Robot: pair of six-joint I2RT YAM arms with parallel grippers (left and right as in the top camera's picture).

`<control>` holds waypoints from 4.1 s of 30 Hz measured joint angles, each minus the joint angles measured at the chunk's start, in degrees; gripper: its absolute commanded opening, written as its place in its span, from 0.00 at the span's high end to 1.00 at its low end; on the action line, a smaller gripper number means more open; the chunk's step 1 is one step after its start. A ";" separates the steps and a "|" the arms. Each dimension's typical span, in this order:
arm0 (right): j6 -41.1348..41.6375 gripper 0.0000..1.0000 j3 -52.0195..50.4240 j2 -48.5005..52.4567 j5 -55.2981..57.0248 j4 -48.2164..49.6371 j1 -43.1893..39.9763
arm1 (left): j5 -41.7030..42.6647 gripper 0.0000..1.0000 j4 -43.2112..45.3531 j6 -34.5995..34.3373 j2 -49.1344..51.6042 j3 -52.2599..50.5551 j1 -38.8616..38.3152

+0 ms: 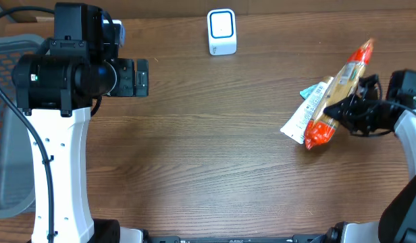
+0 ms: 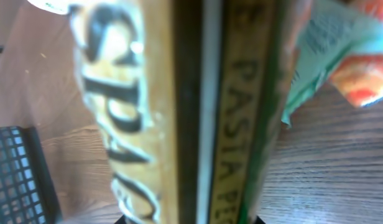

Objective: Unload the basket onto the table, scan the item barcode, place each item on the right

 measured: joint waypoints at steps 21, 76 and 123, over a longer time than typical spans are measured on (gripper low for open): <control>-3.74 0.00 7.93 -2.43 -2.49 -16.81 -0.02 | 0.02 0.00 -0.02 0.00 0.00 0.00 0.00; 6.40 0.00 -16.83 -63.91 30.21 17.90 21.11 | 0.00 0.00 0.00 0.00 0.00 0.00 0.00; 6.43 0.00 -61.24 -90.66 40.46 44.61 22.60 | 0.00 0.00 0.00 0.00 0.00 0.00 0.00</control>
